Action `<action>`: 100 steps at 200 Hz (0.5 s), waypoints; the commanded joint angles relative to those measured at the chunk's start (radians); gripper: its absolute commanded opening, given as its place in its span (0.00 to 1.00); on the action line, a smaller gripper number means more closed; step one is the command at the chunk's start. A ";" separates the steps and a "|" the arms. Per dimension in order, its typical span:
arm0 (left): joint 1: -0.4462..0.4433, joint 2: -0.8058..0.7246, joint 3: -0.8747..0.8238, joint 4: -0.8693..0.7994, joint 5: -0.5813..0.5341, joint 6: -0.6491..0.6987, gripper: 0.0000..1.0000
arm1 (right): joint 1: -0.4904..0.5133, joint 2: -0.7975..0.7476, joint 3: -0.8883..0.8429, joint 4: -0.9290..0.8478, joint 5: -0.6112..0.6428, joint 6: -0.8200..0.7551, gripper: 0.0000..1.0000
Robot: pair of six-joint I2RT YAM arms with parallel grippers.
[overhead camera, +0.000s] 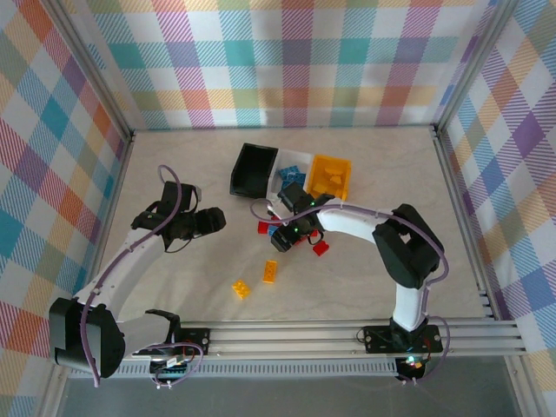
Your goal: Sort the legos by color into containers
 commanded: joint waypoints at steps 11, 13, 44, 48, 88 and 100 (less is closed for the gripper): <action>0.022 0.010 -0.014 0.026 0.009 0.007 0.70 | -0.013 0.042 0.044 0.009 -0.024 0.005 0.73; 0.022 0.011 -0.014 0.026 0.009 0.008 0.70 | -0.013 0.045 0.047 0.009 -0.025 0.005 0.73; 0.022 0.010 -0.017 0.026 0.009 0.008 0.70 | -0.016 0.098 0.117 -0.017 -0.032 -0.038 0.72; 0.022 0.010 -0.014 0.026 0.009 0.008 0.70 | -0.015 0.104 0.125 -0.019 -0.033 -0.043 0.72; 0.023 0.011 -0.014 0.026 0.009 0.009 0.70 | -0.015 0.152 0.178 -0.034 -0.053 -0.056 0.69; 0.025 0.011 -0.015 0.027 0.008 0.009 0.70 | -0.015 0.154 0.175 -0.031 -0.053 -0.052 0.67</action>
